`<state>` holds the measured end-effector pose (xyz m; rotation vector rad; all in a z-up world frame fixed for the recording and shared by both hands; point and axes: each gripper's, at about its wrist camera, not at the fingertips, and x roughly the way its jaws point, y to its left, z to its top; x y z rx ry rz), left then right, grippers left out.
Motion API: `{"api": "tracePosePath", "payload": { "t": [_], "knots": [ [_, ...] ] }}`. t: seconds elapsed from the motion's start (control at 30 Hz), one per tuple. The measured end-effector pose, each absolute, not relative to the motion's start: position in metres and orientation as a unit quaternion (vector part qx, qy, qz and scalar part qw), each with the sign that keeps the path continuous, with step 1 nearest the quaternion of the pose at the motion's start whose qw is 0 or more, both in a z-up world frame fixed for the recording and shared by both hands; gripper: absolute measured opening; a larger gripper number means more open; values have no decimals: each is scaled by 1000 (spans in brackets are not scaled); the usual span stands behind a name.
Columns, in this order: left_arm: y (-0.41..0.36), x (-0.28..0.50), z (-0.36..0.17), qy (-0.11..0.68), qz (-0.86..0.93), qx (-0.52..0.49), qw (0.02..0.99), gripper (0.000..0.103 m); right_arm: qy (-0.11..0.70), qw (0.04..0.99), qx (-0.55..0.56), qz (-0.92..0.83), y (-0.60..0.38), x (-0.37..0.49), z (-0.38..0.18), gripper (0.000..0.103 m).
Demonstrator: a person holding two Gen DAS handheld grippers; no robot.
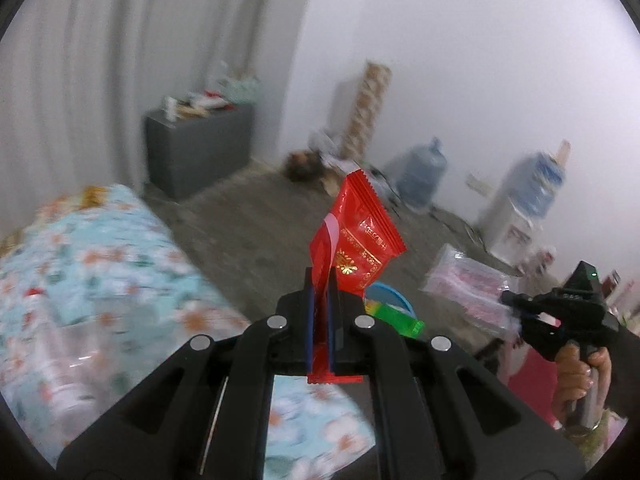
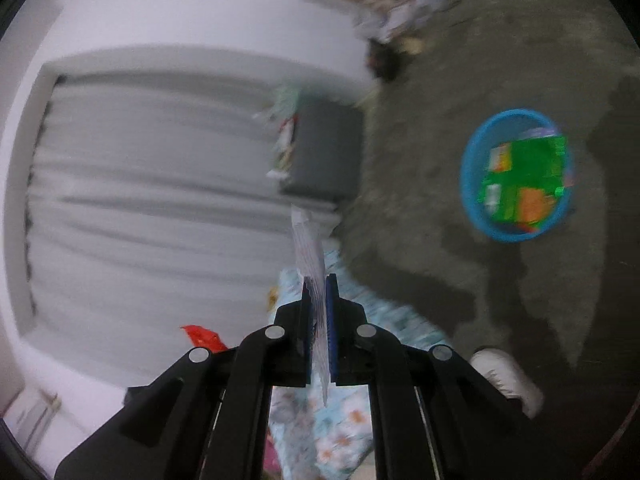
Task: Collect trash
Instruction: 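Open both tools over the blue wastebasket to drop packet and wrapper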
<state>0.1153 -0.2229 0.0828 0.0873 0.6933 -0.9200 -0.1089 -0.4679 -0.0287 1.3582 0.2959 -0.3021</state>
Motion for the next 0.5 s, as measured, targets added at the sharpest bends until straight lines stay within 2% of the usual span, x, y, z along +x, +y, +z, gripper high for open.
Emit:
{"api": "tracePosePath", "payload": {
  "t": [0.3, 0.5],
  "knots": [
    [-362, 138, -4, 450, -467, 91, 756, 3, 171, 706, 649, -226, -517, -105, -109, 6],
    [-433, 148, -61, 494, -465, 131, 723, 3, 195, 673, 671, -243, -543, -96, -169, 6]
  ]
}}
